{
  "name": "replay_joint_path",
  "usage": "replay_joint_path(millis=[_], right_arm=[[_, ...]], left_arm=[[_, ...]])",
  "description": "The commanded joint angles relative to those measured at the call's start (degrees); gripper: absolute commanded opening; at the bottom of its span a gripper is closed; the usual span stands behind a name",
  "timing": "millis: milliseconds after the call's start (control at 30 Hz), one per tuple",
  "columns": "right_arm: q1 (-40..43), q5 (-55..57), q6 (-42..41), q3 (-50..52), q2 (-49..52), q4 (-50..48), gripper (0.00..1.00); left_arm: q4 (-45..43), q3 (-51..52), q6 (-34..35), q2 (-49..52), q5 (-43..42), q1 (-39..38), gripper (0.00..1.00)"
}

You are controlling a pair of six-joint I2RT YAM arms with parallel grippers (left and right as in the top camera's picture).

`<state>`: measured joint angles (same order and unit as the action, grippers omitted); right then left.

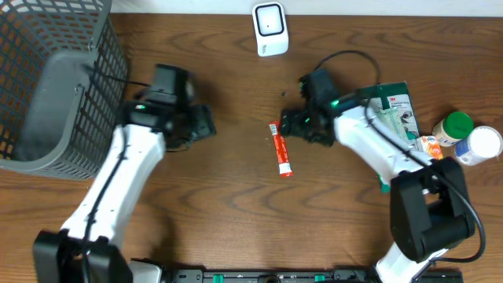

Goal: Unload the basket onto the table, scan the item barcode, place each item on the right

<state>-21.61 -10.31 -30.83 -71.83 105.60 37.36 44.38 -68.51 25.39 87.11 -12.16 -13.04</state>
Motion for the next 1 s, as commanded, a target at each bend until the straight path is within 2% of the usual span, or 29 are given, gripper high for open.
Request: replay_joint_path(millis=[0,100,233,400,467,533,733,833,967], right_arm=[[4.98,-2.01,4.74,-2.40,-0.09,2.62,0.91],[8.31,-1.90,4.81,-2.36,-0.07,4.52,0.99],[11.56,-1.77,5.27,-2.34,-0.07,5.66,0.99],[12.92,-1.75,5.27,-2.27,-0.07,6.99,0.99],[12.85,-1.77,5.29,-2.25,-0.07,7.04,0.99],[12.68,-1.75,5.29,-2.25,-0.07,7.04,0.99],[12.39,-1.77,5.44,-2.25,-0.07,7.02,0.99],[12.39,-1.75,5.44,-2.25,-0.07,7.02,0.99],[12.39,-1.75,5.44,-2.25,-0.07,7.02,0.99]], left_arm=[[-1.46,0.07,1.27,3.80,-0.70,-7.41,0.58],[-3.23,0.07,4.83,6.93,-0.68,-12.96,0.58],[-7.56,0.07,10.67,12.31,-0.66,-19.87,0.58],[-15.56,0.07,10.95,19.30,-0.44,-27.36,0.58],[-17.81,0.07,11.10,21.29,2.97,-30.01,0.58],[-18.03,0.04,12.83,21.90,7.91,-31.65,0.58],[-17.86,0.07,13.33,22.21,15.87,-34.71,0.57],[-18.16,0.07,13.40,22.86,17.35,-35.74,0.57],[-20.31,0.07,14.45,25.33,18.03,-36.28,0.52]])
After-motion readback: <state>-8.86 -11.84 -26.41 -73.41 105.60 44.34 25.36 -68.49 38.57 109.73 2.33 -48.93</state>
